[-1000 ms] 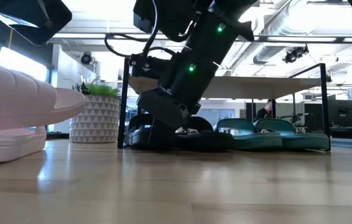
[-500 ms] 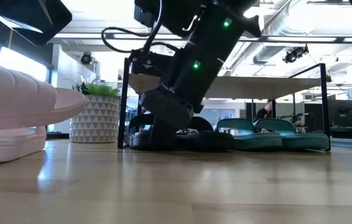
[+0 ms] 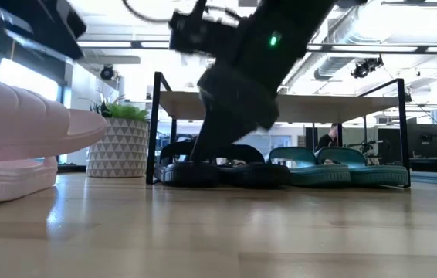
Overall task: Pick and place slides into the shelf
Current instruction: Put the left pink slipper on the shelf
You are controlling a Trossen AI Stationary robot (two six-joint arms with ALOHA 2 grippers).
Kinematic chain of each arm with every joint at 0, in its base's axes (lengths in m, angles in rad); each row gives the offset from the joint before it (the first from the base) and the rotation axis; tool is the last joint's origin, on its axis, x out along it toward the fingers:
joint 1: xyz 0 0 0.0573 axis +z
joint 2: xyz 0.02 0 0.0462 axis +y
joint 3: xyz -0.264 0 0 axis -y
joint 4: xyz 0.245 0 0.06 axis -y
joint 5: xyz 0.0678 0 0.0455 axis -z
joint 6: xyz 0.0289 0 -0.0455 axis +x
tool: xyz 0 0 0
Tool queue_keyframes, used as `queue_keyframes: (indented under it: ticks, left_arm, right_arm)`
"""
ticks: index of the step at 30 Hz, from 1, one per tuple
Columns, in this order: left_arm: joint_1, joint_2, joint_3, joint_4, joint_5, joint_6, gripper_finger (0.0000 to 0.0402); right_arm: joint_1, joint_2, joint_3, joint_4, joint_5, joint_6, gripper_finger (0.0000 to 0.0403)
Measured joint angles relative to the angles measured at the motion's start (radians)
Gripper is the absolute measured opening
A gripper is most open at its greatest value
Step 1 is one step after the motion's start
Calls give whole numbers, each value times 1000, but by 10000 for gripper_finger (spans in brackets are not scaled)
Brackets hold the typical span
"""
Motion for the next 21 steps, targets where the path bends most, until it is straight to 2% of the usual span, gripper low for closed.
queue_keyframes:
  ticks: [5,7,9,13,16,19,21]
  left_arm:
    - [0,-5,111,-72,172,74,177]
    - [-4,-5,170,-157,243,87,177]
    - [-18,-5,240,-262,270,76,177]
    - [-58,-2,368,-543,235,-29,177]
    - [-98,-3,434,-718,176,-142,177]
    - [-143,-3,447,-820,122,-248,177]
    - [-173,-2,442,-853,99,-308,177]
  right_arm:
    - [24,-44,0,-16,21,-16,0]
    - [36,-57,0,-26,27,-30,0]
    - [49,-65,0,-38,31,-33,0]
    - [79,-81,0,-74,75,-33,0]
    - [108,-89,0,-141,150,-30,0]
    - [137,-102,0,-205,204,-7,0]
    - [149,-118,0,-239,201,29,0]
